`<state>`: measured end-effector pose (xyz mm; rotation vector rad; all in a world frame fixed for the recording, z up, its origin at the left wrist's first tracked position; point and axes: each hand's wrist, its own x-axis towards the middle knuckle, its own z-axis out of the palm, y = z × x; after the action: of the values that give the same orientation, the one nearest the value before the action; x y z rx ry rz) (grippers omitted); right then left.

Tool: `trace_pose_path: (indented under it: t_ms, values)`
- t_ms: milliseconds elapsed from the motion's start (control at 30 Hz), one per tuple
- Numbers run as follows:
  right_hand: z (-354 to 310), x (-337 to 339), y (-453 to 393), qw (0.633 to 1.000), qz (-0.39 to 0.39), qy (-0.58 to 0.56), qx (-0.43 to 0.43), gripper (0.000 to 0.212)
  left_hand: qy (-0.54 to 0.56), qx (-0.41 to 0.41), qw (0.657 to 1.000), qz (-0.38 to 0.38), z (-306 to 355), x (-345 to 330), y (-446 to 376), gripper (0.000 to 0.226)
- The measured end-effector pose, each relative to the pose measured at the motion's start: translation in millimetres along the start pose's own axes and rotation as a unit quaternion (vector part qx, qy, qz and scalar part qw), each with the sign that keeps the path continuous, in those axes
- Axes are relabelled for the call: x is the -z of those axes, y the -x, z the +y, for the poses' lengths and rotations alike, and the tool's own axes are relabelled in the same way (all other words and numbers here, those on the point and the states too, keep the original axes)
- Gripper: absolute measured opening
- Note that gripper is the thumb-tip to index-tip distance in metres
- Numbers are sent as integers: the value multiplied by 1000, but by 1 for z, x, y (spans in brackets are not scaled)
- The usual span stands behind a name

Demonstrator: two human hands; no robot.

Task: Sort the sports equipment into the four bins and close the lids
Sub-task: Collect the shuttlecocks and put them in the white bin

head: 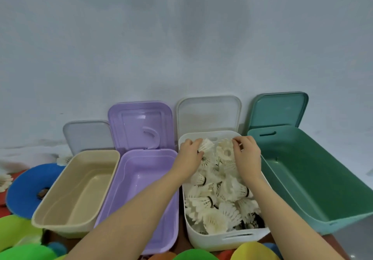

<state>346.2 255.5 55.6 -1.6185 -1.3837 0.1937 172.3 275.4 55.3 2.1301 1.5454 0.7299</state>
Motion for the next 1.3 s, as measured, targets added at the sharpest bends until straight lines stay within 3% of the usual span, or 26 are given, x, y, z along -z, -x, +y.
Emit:
trace_pose_path:
  t_ms: [100,267,500,733,967,1300]
  values:
    - [5,-13,-16,998,-54,35,-24,25,-52,7,999,-16,-4,-2,-20,44]
    - [16,-21,-7,987,-125,103,12,35,-194,-28,980,-21,-15,6,-18,49]
    - [-2,-14,32,975,-131,144,111,29,-224,-65,972,8,-24,42,28,47]
    - [-55,-26,70,969,-139,84,183,24,-219,-42,973,57,-50,95,94,45]
    - [-122,-80,115,958,-194,-10,213,22,-221,27,972,78,-105,147,163,65]
    - [-232,-172,208,932,-279,-66,221,29,-211,105,965,118,-227,237,264,46]
